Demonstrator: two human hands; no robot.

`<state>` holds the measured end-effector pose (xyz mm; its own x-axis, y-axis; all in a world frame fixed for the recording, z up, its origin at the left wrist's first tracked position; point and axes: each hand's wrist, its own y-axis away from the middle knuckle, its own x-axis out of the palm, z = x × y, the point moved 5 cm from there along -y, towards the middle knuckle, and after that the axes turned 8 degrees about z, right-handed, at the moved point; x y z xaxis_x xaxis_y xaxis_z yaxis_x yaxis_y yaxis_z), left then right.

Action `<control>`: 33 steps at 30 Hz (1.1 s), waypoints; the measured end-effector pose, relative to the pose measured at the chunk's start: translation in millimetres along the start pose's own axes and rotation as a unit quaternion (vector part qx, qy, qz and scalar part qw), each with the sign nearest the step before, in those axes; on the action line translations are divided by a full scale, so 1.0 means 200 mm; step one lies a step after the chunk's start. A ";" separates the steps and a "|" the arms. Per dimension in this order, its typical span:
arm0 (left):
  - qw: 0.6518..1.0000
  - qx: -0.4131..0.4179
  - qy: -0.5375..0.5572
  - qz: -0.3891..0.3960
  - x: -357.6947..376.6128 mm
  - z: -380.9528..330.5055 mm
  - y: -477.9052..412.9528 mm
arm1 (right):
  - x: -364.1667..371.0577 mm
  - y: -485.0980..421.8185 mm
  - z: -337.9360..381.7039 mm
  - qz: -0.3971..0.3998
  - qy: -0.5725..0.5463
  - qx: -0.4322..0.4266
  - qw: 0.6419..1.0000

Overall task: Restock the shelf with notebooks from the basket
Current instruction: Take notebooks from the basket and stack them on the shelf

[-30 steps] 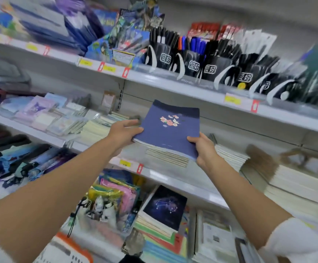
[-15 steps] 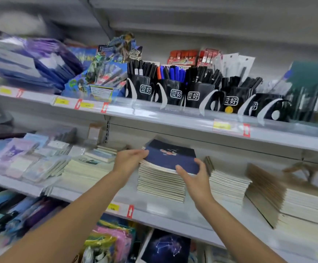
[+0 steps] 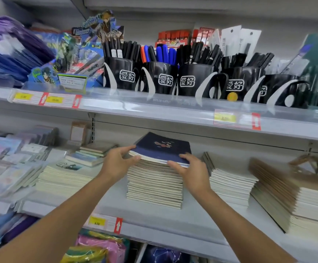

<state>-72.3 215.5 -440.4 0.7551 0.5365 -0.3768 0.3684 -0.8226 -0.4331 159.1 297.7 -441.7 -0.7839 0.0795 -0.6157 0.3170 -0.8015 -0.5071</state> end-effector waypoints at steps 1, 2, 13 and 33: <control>1.000 -0.002 0.006 -0.003 0.01 0.02 -0.03 | 0.01 -0.03 0.00 -0.006 0.030 -0.004 1.000; 1.000 -0.003 0.018 -0.006 0.01 0.04 -0.06 | 0.01 -0.06 0.01 -0.005 0.052 -0.009 0.999; 0.990 -0.013 0.129 -0.058 0.06 0.15 -0.21 | 0.14 -0.25 -0.07 0.032 0.066 -0.016 0.997; 0.986 -0.167 0.012 0.001 -0.10 0.34 0.50 | 0.36 0.48 0.16 0.003 0.044 -0.173 0.984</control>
<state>-88.5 136.0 -532.1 0.7676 0.5333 -0.3555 0.5218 -0.8421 -0.1366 116.7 207.3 -516.5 -0.7376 0.1382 -0.6609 0.4954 -0.5542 -0.6689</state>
